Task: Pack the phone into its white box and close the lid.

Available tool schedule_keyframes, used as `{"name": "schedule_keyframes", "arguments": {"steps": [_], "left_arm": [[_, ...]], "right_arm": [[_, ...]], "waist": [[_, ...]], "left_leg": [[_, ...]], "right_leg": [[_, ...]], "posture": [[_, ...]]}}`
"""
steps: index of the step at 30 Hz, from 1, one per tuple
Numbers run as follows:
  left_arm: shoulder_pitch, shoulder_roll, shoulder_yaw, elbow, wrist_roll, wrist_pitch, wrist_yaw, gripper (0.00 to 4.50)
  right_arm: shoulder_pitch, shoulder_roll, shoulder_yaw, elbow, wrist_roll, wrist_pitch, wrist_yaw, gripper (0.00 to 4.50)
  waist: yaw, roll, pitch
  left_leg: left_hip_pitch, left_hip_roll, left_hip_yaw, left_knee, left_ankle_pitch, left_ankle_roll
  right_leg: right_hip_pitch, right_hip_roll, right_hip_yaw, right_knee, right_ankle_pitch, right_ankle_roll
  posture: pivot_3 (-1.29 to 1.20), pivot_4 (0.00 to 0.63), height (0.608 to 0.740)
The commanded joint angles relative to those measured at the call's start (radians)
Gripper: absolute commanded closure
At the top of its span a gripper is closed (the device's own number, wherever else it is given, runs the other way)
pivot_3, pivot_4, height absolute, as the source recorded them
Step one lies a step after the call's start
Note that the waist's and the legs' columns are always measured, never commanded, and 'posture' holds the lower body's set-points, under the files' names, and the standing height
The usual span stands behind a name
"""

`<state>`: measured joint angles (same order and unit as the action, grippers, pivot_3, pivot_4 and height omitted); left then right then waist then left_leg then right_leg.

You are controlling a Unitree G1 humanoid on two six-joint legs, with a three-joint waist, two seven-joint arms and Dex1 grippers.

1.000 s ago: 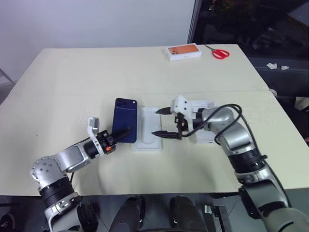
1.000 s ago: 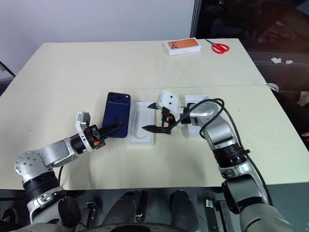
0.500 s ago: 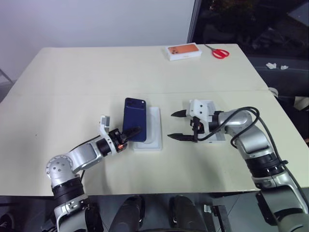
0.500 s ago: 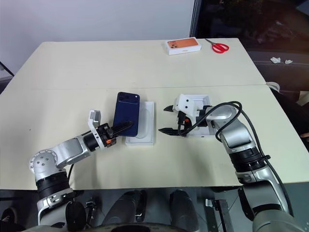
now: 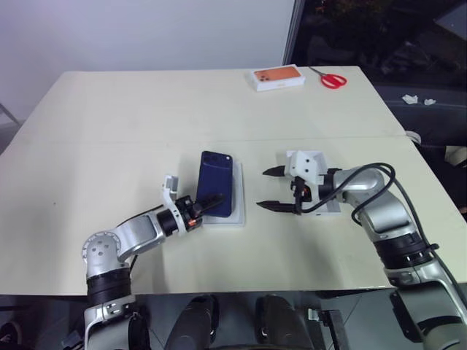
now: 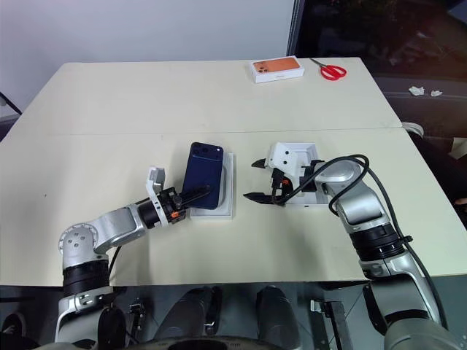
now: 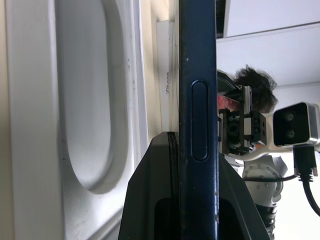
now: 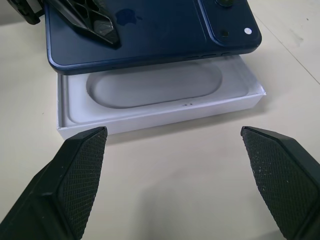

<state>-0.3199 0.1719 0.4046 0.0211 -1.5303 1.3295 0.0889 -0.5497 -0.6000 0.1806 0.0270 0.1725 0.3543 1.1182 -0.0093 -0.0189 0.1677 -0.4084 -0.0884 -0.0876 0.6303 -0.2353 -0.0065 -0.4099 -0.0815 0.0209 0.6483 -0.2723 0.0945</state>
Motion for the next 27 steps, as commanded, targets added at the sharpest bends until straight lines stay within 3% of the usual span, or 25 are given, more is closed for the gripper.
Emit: {"name": "schedule_keyframes", "arguments": {"steps": [1, 10, 13, 18, 22, 27], "left_arm": [[-0.001, 0.016, -0.016, -0.027, -0.053, -0.039, -0.006, 4.5], [0.006, 0.066, -0.025, -0.035, -0.121, -0.11, 0.01, 4.5], [0.011, 0.132, -0.007, -0.051, -0.165, -0.125, -0.001, 4.5], [0.065, 0.344, 0.021, -0.08, -0.327, -0.101, -0.078, 4.5], [0.091, 0.392, -0.005, -0.092, -0.34, -0.137, -0.099, 4.5], [0.132, 0.428, 0.004, -0.087, -0.337, -0.17, -0.131, 4.5]], "right_arm": [[-0.008, 0.003, -0.009, -0.021, 0.014, -0.023, -0.002, 0.03], [-0.014, 0.012, 0.003, -0.017, 0.018, -0.016, 0.0, 0.03], [-0.003, 0.02, 0.004, -0.046, 0.039, 0.013, 0.003, 0.03], [0.026, 0.084, 0.055, -0.147, 0.083, 0.133, -0.021, 0.03], [0.025, 0.096, 0.06, -0.165, 0.094, 0.171, -0.034, 0.03], [0.012, 0.182, 0.2, -0.17, 0.018, 0.174, -0.091, 0.03]], "waist": [[0.0, 0.0, 0.0], [-0.001, 0.0, 0.0], [-0.002, 0.0, 0.0], [-0.005, 0.001, 0.001], [0.008, 0.002, 0.002], [0.011, 0.001, 0.002]], "left_leg": [[0.0, 0.0, 0.0, 0.0, 0.0, 0.0], [0.0, 0.0, 0.0, 0.0, 0.0, 0.0], [0.0, 0.0, 0.0, 0.0, 0.0, 0.0], [0.0, 0.001, 0.0, -0.002, 0.0, 0.0], [0.0, 0.0, 0.0, 0.0, 0.0, 0.0], [0.0, 0.0, 0.0, -0.002, 0.0, 0.0]], "right_leg": [[0.0, 0.0, 0.0, 0.0, 0.0, 0.0], [0.0, 0.0, 0.0, 0.0, 0.0, 0.0], [0.0, 0.0, 0.0, 0.0, 0.0, 0.0], [-0.002, 0.001, 0.001, 0.0, 0.0, 0.0], [-0.001, -0.001, 0.001, 0.0, 0.0, 0.0], [-0.002, 0.0, 0.001, -0.001, 0.0, -0.001]], "posture": [[0.0, 0.15, 0.74], [0.0, 0.15, 0.74], [0.0, 0.15, 0.74], [0.0, 0.15, 0.74], [0.0, 0.15, 0.74], [0.0, 0.15, 0.74]]}}
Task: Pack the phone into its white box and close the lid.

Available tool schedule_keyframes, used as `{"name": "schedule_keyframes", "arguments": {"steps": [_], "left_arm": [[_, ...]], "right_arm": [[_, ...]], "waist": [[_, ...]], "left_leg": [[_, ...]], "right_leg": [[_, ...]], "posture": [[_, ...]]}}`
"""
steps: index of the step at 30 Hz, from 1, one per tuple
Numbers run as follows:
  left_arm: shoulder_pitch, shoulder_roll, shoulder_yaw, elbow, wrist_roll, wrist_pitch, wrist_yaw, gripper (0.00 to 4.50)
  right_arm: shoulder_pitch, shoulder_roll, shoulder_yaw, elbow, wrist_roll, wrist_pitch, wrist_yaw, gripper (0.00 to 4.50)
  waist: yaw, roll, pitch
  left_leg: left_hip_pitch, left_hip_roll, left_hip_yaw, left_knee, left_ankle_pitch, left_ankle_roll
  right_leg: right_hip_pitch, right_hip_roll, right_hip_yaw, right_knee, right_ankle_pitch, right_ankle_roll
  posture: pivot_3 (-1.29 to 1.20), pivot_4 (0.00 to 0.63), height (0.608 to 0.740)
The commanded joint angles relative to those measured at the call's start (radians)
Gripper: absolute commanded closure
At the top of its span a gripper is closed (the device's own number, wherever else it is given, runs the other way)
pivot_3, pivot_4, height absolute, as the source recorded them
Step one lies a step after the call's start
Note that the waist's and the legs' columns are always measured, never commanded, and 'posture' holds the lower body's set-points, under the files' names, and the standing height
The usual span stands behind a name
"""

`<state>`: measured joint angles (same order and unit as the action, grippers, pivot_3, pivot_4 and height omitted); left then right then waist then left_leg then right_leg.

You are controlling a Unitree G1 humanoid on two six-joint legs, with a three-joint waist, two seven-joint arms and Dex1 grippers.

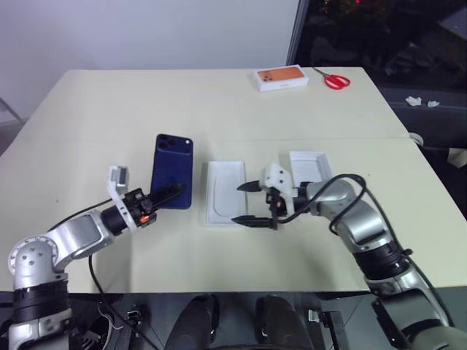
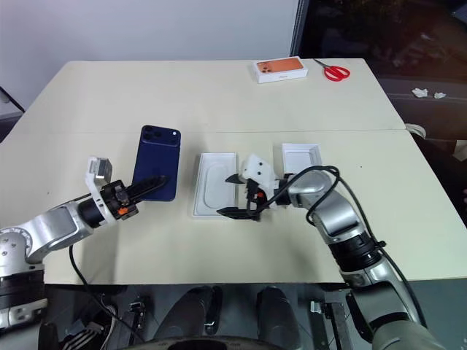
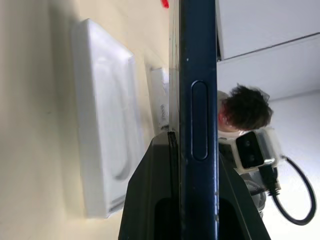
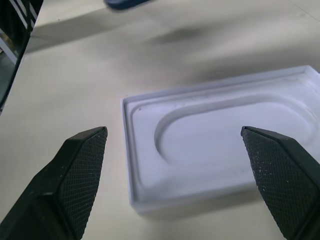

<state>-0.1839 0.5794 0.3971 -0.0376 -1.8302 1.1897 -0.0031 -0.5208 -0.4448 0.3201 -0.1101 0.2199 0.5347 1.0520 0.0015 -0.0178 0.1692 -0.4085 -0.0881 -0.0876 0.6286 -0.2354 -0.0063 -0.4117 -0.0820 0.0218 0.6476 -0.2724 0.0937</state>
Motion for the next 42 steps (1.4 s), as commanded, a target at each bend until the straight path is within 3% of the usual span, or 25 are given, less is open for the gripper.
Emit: {"name": "schedule_keyframes", "arguments": {"steps": [1, 8, 11, 16, 28, 42], "left_arm": [[-0.002, 0.023, 0.01, -0.03, -0.038, -0.038, -0.04, 4.5], [0.022, 0.033, -0.016, -0.046, -0.024, -0.064, -0.049, 4.5], [0.024, 0.031, -0.025, -0.053, -0.025, -0.075, -0.046, 4.5], [0.024, 0.033, -0.036, -0.066, -0.025, -0.087, -0.043, 4.5], [0.004, 0.042, -0.059, -0.063, -0.03, -0.108, -0.04, 4.5], [-0.016, 0.037, -0.079, -0.055, -0.019, -0.107, -0.041, 4.5]], "right_arm": [[-0.016, 0.03, 0.079, -0.029, -0.044, -0.013, -0.028, 0.03], [-0.015, 0.038, 0.152, 0.038, -0.128, -0.085, -0.049, 0.03], [-0.024, 0.035, 0.16, 0.062, -0.146, -0.095, -0.043, 0.81], [-0.015, 0.024, 0.164, 0.069, -0.165, -0.113, -0.023, 3.39], [-0.003, 0.039, 0.177, 0.059, -0.174, -0.096, -0.017, 3.39], [-0.072, 0.197, 0.205, 0.147, -0.192, -0.043, -0.072, 3.39]], "waist": [[0.0, 0.0, 0.0], [0.004, 0.0, 0.0], [0.004, 0.0, 0.0], [0.0, 0.0, 0.0], [-0.013, 0.0, 0.0], [-0.019, 0.0, 0.0]], "left_leg": [[0.0, 0.001, 0.0, -0.001, 0.0, 0.0], [0.0, 0.0, 0.0, 0.001, 0.0, 0.0], [0.0, 0.0, 0.0, 0.001, 0.0, 0.0], [0.0, 0.0, 0.0, 0.0, 0.0, 0.0], [0.0, 0.0, 0.0, 0.0, 0.0, 0.0], [0.001, 0.001, 0.0, 0.0, 0.001, -0.001]], "right_leg": [[0.0, 0.0, 0.0, 0.0, 0.0, 0.0], [0.0, 0.0, 0.0, 0.0, 0.0, 0.0], [0.0, 0.0, 0.0, 0.0, 0.0, 0.0], [0.0, 0.0, 0.0, 0.0, 0.0, 0.0], [0.001, 0.0, -0.001, 0.0, 0.0, 0.0], [0.0, 0.002, 0.0, 0.001, 0.0, 0.0]], "posture": [[0.0, 0.15, 0.74], [0.0, 0.15, 0.74], [0.0, 0.15, 0.74], [0.0, 0.15, 0.74], [0.0, 0.15, 0.74], [0.0, 0.15, 0.74]]}}
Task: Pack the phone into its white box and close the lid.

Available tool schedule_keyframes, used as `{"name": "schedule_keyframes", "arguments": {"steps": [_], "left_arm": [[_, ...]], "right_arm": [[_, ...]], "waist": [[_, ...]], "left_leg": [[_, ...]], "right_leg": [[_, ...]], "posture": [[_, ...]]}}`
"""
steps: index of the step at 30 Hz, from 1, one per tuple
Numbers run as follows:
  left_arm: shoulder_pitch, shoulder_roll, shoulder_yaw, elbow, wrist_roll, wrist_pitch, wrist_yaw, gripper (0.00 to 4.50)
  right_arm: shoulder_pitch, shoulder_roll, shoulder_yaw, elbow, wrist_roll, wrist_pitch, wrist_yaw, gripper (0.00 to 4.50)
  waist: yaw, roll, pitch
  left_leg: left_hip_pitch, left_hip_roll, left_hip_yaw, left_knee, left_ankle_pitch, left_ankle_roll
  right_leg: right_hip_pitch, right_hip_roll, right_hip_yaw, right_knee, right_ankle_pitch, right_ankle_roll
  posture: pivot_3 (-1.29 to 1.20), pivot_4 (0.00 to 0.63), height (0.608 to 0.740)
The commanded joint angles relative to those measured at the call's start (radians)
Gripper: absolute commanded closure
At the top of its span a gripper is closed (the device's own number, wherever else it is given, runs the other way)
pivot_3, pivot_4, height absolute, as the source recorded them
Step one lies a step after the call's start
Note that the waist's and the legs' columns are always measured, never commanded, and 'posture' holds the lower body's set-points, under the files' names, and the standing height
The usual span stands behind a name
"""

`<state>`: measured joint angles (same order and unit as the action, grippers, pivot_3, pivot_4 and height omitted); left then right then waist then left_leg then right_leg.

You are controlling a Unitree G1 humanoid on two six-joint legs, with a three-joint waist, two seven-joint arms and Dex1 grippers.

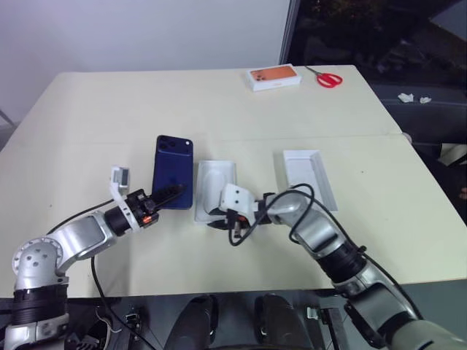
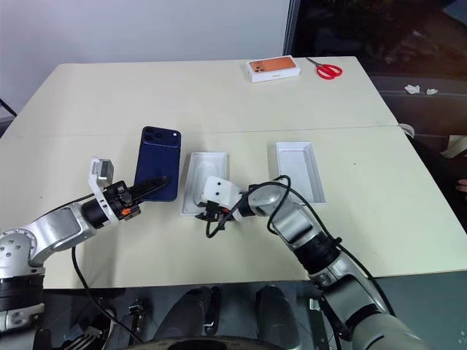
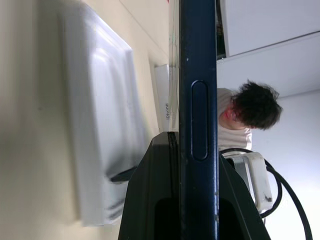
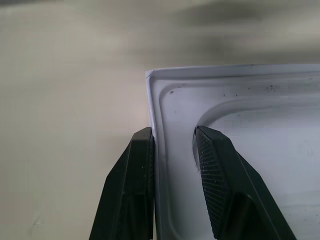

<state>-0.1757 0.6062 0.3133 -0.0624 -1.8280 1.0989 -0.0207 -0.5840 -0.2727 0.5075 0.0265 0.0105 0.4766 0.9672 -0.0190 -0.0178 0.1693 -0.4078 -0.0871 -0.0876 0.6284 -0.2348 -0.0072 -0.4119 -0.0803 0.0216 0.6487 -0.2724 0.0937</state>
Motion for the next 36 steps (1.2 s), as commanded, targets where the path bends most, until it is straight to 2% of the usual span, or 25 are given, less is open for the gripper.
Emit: {"name": "schedule_keyframes", "arguments": {"steps": [1, 3, 7, 8, 13, 18, 22, 26, 31, 33, 35, 36], "left_arm": [[-0.022, 0.011, 0.002, -0.032, -0.021, -0.016, -0.024, 4.5], [-0.016, 0.013, -0.001, -0.036, -0.021, -0.017, -0.025, 4.5], [-0.006, 0.011, -0.001, -0.039, -0.016, -0.02, -0.028, 4.5], [-0.003, 0.01, -0.001, -0.041, -0.015, -0.021, -0.029, 4.5], [-0.003, -0.001, -0.015, -0.035, -0.006, -0.022, -0.026, 4.5], [-0.049, -0.032, -0.063, -0.004, 0.03, -0.027, -0.015, 4.5], [-0.072, -0.07, -0.106, 0.022, 0.056, -0.024, 0.002, 4.5], [-0.081, -0.113, -0.131, 0.034, 0.086, -0.031, 0.012, 4.5], [-0.091, -0.122, -0.126, 0.047, 0.096, -0.024, 0.02, 4.5], [-0.094, -0.118, -0.121, 0.054, 0.096, -0.021, 0.017, 3.53], [-0.096, -0.118, -0.115, 0.058, 0.092, -0.021, 0.014, 2.87], [-0.096, -0.116, -0.113, 0.055, 0.089, -0.019, 0.013, 2.31]], "right_arm": [[-0.01, 0.024, 0.003, 0.014, 0.03, 0.031, 0.02, 3.06], [-0.008, 0.012, -0.009, 0.011, 0.037, 0.033, 0.035, 2.26], [-0.009, -0.003, -0.023, -0.042, 0.048, 0.038, 0.038, 0.22], [-0.013, -0.006, -0.038, -0.057, 0.06, 0.046, 0.039, 0.1], [-0.027, -0.074, -0.144, -0.142, 0.168, 0.125, 0.087, 0.1], [-0.025, -0.204, -0.257, -0.154, 0.244, 0.148, 0.139, 0.1], [-0.022, -0.243, -0.26, -0.101, 0.211, 0.102, 0.121, 0.1], [-0.023, -0.236, -0.256, -0.098, 0.204, 0.094, 0.088, 0.1], [-0.015, -0.236, -0.25, -0.094, 0.195, 0.08, 0.063, 0.1], [-0.012, -0.244, -0.247, -0.081, 0.183, 0.063, 0.057, 0.0], [-0.011, -0.247, -0.247, -0.071, 0.18, 0.053, 0.056, 0.0], [-0.013, -0.247, -0.248, -0.067, 0.18, 0.051, 0.055, 0.0]], "waist": [[0.002, 0.0, 0.0], [0.004, 0.0, 0.0], [0.006, 0.0, 0.0], [0.006, 0.0, 0.0], [0.008, 0.0, 0.0], [0.01, 0.0, 0.001], [0.006, 0.0, 0.001], [0.005, 0.0, 0.001], [0.008, 0.0, 0.001], [0.009, 0.0, 0.001], [0.009, 0.0, 0.001], [0.009, 0.0, 0.001]], "left_leg": [[0.0, 0.0, 0.0, 0.0, 0.0, 0.0], [0.0, -0.001, 0.0, 0.0, 0.0, 0.0], [0.0, -0.001, 0.0, 0.0, 0.0, 0.0], [0.0, -0.001, 0.0, 0.0, 0.0, 0.0], [-0.001, -0.001, 0.0, 0.0, 0.0, 0.0], [-0.001, -0.001, 0.0, 0.0, 0.0, 0.001], [-0.001, -0.001, 0.0, 0.0, 0.0, 0.001], [-0.001, -0.001, 0.001, -0.001, 0.0, 0.001], [-0.001, -0.001, 0.0, 0.001, 0.0, 0.001], [-0.001, -0.001, 0.0, 0.001, 0.0, 0.001], [-0.001, -0.001, 0.0, 0.001, 0.0, 0.001], [-0.001, -0.001, 0.0, 0.001, 0.0, 0.001]], "right_leg": [[0.0, 0.0, 0.0, 0.0, 0.0, 0.0], [0.0, 0.0, 0.0, 0.0, 0.0, 0.0], [0.0, -0.001, 0.0, 0.0, 0.0, 0.0], [0.0, -0.001, 0.0, 0.0, 0.0, 0.0], [0.0, -0.001, 0.0, -0.001, 0.0, 0.0], [0.001, -0.002, 0.0, -0.001, 0.0, 0.0], [0.001, -0.002, 0.0, -0.001, 0.0, 0.0], [0.0, -0.001, 0.0, -0.001, 0.0, 0.0], [0.001, -0.001, 0.0, -0.001, 0.0, 0.0], [0.001, -0.002, 0.0, -0.001, 0.0, 0.0], [0.001, -0.002, 0.0, -0.001, 0.0, 0.0], [0.001, -0.002, 0.0, -0.001, 0.0, 0.0]], "posture": [[0.0, 0.15, 0.74], [0.0, 0.15, 0.74], [0.0, 0.15, 0.74], [0.0, 0.15, 0.74], [0.0, 0.15, 0.74], [0.0, 0.15, 0.74], [0.0, 0.15, 0.74], [0.0, 0.15, 0.74], [0.0, 0.15, 0.74], [0.0, 0.15, 0.74], [0.0, 0.15, 0.74], [0.0, 0.15, 0.74]]}}
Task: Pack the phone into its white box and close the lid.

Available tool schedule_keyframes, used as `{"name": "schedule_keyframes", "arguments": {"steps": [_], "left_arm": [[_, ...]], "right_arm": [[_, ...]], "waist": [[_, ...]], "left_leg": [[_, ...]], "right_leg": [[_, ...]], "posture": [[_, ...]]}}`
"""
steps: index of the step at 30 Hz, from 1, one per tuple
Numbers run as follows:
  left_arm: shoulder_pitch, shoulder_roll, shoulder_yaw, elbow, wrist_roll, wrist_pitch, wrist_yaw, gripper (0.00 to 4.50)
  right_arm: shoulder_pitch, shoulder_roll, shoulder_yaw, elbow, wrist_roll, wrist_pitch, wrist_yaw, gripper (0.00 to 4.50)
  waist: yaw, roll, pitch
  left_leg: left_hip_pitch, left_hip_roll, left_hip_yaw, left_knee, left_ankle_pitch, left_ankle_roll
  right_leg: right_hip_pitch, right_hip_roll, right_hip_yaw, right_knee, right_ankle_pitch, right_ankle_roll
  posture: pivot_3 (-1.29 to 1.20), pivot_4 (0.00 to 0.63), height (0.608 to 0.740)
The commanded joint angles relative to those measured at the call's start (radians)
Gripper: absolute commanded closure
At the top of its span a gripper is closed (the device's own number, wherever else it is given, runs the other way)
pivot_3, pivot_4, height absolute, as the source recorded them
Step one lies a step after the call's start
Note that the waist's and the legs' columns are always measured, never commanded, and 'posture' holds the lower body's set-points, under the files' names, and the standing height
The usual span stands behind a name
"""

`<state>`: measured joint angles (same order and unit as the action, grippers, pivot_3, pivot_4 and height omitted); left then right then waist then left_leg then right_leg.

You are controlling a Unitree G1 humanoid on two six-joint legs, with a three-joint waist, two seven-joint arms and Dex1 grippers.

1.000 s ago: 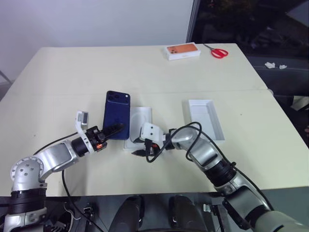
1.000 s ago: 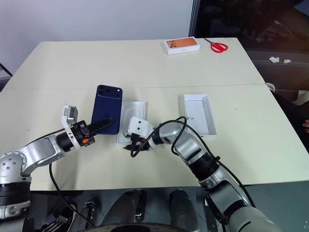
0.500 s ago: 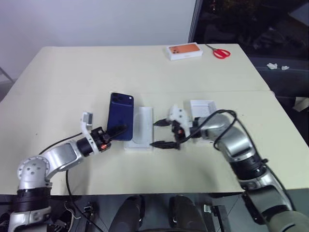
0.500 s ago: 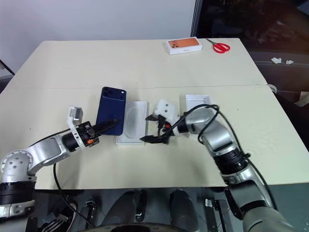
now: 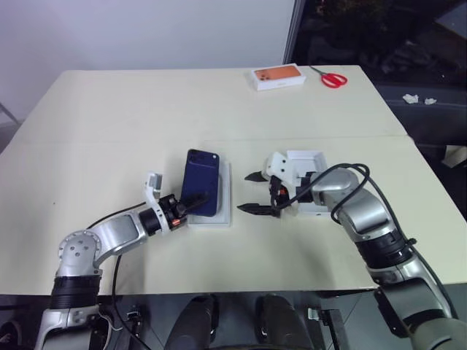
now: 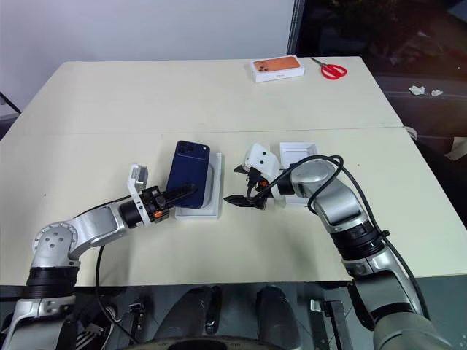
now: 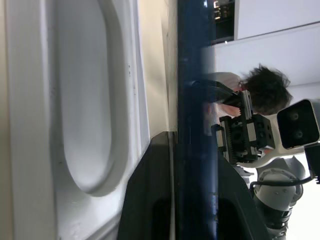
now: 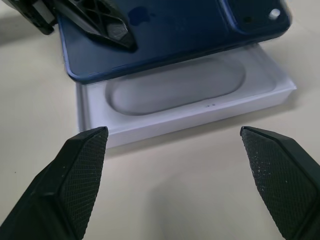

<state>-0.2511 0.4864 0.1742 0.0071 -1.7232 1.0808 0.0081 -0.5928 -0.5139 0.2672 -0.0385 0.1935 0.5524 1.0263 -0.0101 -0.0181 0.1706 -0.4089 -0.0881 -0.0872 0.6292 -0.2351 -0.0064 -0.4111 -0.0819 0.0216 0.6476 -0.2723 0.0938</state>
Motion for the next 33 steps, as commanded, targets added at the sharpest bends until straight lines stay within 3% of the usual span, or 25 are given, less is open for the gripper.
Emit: {"name": "schedule_keyframes", "arguments": {"steps": [1, 4, 33], "left_arm": [[-0.02, 0.004, 0.026, -0.017, -0.019, 0.001, -0.017, 1.87], [-0.019, 0.01, 0.017, -0.035, -0.006, 0.009, -0.017, 0.43], [0.043, 0.175, 0.019, -0.205, -0.035, 0.034, -0.003, 0.43]], "right_arm": [[-0.005, -0.005, -0.008, 0.001, -0.003, -0.027, -0.004, 0.0], [-0.015, 0.003, -0.008, 0.012, -0.005, -0.03, -0.01, 0.0], [-0.03, 0.038, 0.012, 0.06, -0.04, -0.089, -0.016, 0.0]], "waist": [[0.0, 0.0, 0.0], [0.0, 0.0, 0.0], [-0.003, 0.0, 0.0]], "left_leg": [[0.0, 0.0, 0.0, 0.0, 0.0, 0.0], [0.0, 0.0, 0.0, 0.0, 0.0, 0.0], [0.0, 0.0, 0.0, -0.001, 0.0, 0.0]], "right_leg": [[0.0, 0.0, 0.0, 0.0, 0.0, 0.0], [0.0, 0.0, 0.0, 0.0, 0.0, 0.0], [0.0, 0.0, 0.0, 0.0, 0.0, 0.0]], "posture": [[0.0, 0.15, 0.74], [0.0, 0.15, 0.74], [0.0, 0.15, 0.74]]}}
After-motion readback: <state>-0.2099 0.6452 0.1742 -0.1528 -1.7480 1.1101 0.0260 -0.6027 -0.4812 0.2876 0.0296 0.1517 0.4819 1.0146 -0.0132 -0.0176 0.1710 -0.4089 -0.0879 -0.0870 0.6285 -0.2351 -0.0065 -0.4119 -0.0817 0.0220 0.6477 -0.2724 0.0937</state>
